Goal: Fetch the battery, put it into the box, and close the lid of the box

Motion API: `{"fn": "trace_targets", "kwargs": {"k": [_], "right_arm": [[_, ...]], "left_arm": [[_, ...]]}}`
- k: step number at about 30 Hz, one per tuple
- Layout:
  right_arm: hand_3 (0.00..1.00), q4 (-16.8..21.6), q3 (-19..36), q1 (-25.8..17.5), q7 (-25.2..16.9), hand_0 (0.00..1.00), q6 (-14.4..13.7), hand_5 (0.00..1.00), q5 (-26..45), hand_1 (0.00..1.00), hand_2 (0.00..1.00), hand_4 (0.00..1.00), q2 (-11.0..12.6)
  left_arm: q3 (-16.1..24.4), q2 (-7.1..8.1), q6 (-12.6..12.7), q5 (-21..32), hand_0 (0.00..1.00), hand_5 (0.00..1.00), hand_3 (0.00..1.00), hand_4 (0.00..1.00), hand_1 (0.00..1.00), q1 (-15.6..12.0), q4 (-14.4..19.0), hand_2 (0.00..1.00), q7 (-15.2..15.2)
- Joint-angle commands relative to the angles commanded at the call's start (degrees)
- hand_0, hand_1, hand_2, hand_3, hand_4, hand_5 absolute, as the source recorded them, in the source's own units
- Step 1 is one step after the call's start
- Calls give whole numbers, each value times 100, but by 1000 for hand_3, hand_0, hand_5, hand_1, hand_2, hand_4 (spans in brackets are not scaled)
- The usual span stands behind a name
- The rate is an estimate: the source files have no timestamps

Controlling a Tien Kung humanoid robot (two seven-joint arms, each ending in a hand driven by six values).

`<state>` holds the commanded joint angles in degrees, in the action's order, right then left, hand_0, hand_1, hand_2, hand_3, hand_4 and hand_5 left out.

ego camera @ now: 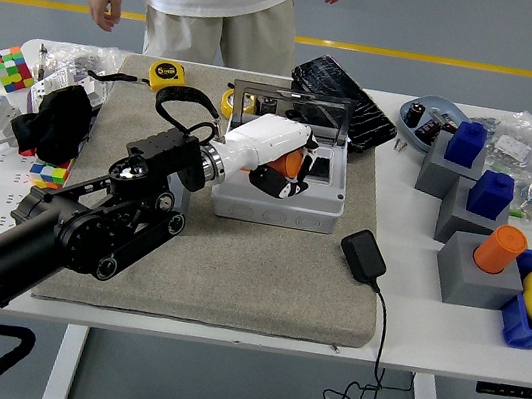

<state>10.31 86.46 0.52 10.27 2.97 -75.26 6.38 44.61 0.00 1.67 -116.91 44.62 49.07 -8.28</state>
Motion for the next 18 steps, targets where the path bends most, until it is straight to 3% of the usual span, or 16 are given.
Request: {"fn": "trace_targets", "kwargs": {"k": [1,2,7,8,13,14,18], "right_arm": [[705,0,-12,-2,0,740,0,547,3,705,709,998,-2],[705,0,-18,-4,2,740,0,545,-3,705,709,998,-3],[705,0,-103,-8,-13,740,4,545,41,705,709,998,-7],[704,0,-115,-8,-17,740,4,545,47,705,709,998,-7],[704,0,-134,-15,-22,740,5,545,56,705,709,998,-3],[705,0,-131,-17,-20,740,5,545,52,705,708,998,-2],[705,0,-120,-26,-19,740,4,545,44,705,708,998,5]], "left_arm": [[-7,0,11,5,169,2,259,714,135,38,-71,194,-12],[-3,0,19,12,190,2,328,770,171,64,-125,220,-21],[72,0,68,66,190,2,328,770,171,95,-238,220,-72],[91,0,74,85,207,2,415,901,241,87,-233,291,-77],[129,0,28,64,207,2,415,901,241,48,-181,291,-67],[134,0,32,65,300,2,553,968,396,45,-179,407,-83],[173,0,80,84,300,2,553,968,396,39,-161,407,-169]]}}
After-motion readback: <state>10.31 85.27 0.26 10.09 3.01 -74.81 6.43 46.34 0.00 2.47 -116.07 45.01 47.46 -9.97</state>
